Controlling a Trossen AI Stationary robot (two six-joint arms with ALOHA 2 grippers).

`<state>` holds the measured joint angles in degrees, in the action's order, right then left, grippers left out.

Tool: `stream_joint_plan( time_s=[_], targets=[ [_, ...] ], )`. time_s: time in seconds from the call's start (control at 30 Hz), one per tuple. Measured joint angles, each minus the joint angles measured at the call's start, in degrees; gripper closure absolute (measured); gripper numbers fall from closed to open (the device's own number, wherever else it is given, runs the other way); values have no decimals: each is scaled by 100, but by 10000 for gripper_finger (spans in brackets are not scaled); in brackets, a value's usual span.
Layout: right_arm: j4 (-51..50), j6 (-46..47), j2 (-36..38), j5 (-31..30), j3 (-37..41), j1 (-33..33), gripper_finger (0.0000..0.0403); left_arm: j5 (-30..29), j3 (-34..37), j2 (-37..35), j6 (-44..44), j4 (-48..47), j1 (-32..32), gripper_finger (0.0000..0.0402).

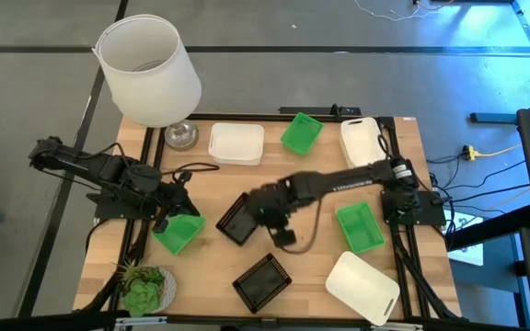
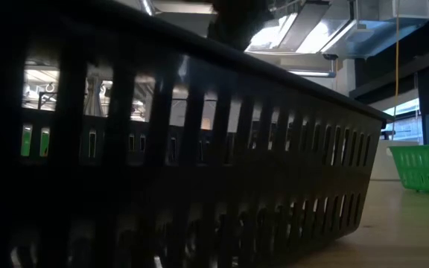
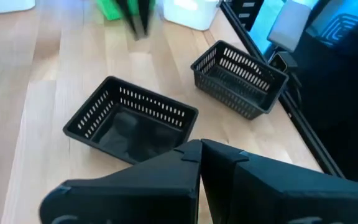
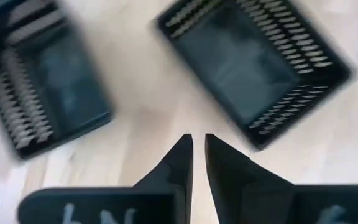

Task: Stack baskets by color
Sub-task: Stack the bottom left green bin on the top green bin

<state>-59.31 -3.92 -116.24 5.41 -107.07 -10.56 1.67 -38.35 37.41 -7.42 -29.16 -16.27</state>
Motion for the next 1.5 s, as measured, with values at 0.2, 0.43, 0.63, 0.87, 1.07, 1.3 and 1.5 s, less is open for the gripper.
stream_joint_plan(
  time_s=[0.2, 0.43, 0.63, 0.87, 1.07, 1.3, 1.5],
  targets=[
    [-261, -177, 111, -398, 0, -514, 360, -4, 2, 4, 2, 160, -2, 401],
    [-404, -534, 108, -385, 2, -871, 360, -219, 2, 4, -103, 841, 2, 401],
    [-482, -477, 108, -400, 50, -1074, 360, -361, 2, 4, -105, 954, -55, 401],
    [-487, -368, 108, -400, 50, -1189, 360, -877, -1061, 647, -103, -270, -232, 401],
    [-481, -57, 108, -391, 50, -1315, 360, -1160, -2220, 1801, -120, -1540, -443, 401],
    [-587, 222, 107, -400, 52, -1505, 360, -1147, -3079, 2650, -965, -1618, -511, 400],
    [-586, 213, 106, -428, 52, -1600, 360, -1686, -3422, 2997, -1957, -1642, -515, 366]
  ],
)
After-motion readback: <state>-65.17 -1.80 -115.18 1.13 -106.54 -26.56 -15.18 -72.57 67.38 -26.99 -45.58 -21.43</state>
